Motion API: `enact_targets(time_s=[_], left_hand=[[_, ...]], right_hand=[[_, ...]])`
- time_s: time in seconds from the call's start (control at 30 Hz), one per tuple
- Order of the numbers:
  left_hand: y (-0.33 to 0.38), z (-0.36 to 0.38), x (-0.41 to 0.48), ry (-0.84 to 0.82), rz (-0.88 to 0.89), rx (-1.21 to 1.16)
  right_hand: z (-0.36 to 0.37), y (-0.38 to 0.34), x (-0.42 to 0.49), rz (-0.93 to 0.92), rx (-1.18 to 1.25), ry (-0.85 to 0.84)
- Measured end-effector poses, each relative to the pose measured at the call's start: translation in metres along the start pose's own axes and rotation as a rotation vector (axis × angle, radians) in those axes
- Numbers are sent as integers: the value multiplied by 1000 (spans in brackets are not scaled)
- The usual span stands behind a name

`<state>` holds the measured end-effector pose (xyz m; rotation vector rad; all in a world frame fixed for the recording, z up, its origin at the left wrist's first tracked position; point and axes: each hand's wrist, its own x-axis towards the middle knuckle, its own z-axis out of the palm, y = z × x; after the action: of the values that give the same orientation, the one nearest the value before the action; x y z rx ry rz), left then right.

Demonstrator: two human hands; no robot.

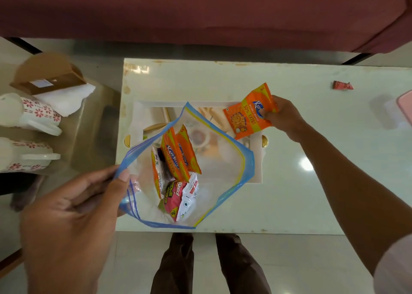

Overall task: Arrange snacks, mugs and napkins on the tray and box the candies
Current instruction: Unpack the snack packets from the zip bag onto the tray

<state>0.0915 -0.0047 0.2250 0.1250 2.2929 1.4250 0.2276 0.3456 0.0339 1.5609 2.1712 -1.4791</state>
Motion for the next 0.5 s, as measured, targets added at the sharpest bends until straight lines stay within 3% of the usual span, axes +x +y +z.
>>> enact_targets(time_s=[0.1,0.2,0.37,0.43,0.5], left_hand=[[1,6,-4,19,6,3],[3,12,-7,37,4,-25],[2,21,-13,65,15,-26],[4,22,-16,64,34,8],[6,25,-19,67,23,1]], right_hand=[[-2,3,10,-4,-150,51],[-9,1,0,-14,-140,159],[-33,-58,-96,-309,34,508],[-29,-95,-159,-463,118,478],[-15,-124,-213,-526,192,311]])
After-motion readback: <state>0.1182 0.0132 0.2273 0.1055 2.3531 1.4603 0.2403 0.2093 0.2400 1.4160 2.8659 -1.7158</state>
